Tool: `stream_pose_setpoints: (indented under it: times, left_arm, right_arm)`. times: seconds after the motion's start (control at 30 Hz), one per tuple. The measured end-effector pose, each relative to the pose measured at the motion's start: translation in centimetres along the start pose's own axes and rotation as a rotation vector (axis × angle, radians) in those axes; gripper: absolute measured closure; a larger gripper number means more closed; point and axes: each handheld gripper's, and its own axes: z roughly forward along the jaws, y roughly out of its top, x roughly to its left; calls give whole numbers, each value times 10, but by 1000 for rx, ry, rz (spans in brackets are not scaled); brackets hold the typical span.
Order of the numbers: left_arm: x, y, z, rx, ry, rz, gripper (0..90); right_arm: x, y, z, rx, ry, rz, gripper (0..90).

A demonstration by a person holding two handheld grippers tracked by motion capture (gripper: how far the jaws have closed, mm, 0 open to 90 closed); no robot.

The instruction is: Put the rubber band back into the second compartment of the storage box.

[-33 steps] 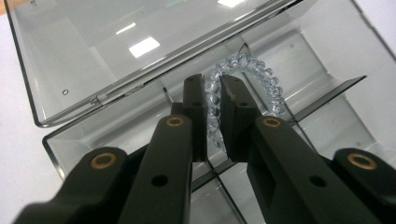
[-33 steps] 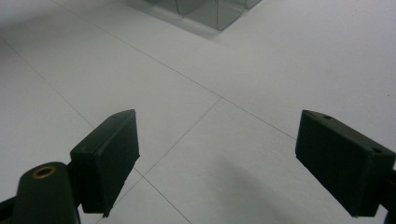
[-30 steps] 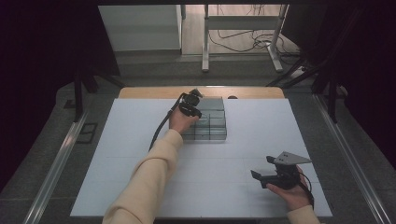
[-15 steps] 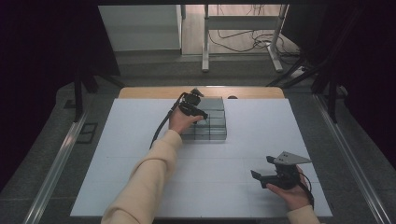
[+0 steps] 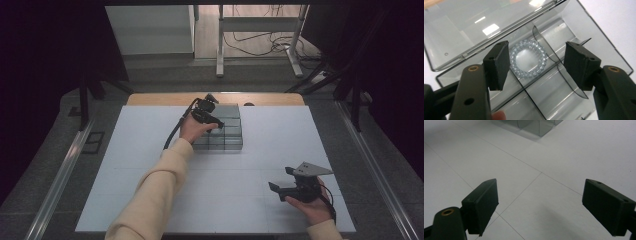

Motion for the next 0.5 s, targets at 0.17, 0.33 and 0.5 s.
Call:
stream_pose_setpoints:
  times: [0.17,0.33,0.5]
  left_arm:
    - [-3,2,-11,-8,-6,6,383]
    - [-8,6,-21,-18,1,23,387]
    - [-12,10,-32,-28,-6,46,390]
  right_arm:
    - [0,0,0,-1,0,-1,140]
    - [0,1,0,0,-2,-1,140]
    - [0,1,0,-5,-5,-1,140]
